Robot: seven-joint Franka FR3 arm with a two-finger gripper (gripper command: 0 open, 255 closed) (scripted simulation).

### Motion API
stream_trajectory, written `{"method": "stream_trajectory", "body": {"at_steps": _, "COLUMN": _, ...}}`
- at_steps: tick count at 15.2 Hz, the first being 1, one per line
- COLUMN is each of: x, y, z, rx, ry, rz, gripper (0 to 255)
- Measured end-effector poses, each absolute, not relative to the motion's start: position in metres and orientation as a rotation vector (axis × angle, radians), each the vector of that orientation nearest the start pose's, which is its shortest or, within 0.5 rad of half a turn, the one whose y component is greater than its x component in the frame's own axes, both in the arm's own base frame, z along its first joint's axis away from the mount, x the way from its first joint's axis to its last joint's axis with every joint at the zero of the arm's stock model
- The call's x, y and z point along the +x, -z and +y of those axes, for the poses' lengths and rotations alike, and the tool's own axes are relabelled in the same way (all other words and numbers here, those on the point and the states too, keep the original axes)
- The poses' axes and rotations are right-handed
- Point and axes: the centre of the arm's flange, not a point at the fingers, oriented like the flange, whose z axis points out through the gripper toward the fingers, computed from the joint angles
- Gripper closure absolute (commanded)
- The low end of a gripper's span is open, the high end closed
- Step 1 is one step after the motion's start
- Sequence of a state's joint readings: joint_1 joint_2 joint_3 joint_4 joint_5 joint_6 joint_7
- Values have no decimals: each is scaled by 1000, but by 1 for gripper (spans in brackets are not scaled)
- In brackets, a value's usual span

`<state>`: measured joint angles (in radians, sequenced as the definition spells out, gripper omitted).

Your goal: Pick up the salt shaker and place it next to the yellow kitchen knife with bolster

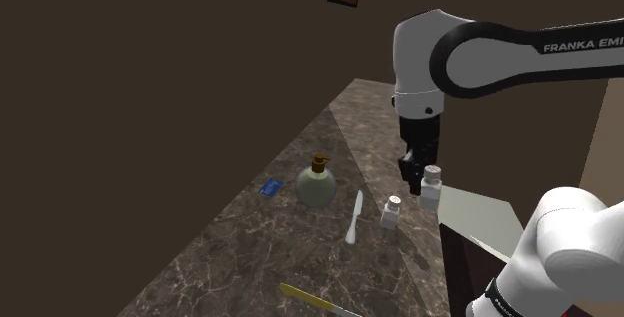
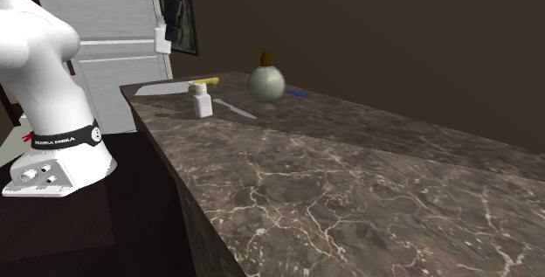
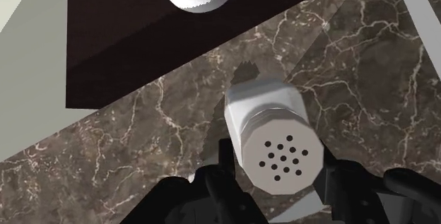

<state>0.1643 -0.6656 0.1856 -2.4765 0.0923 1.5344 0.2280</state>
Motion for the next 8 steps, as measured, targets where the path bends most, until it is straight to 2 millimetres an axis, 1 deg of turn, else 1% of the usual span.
{"method": "stream_trajectory", "body": {"at_steps": 2, "x": 280, "y": -490, "z": 147, "rx": -3207, "ry": -431, "rz": -91, "gripper": 255}}
{"method": "stream_trajectory", "body": {"at_steps": 4, "x": 269, "y": -489, "z": 169, "rx": -3207, "ry": -432, "rz": -91, "gripper": 255}}
{"method": "stream_trajectory", "body": {"at_steps": 8, "x": 235, "y": -492, "z": 214, "rx": -3207, "ry": -432, "rz": -91, "gripper": 255}}
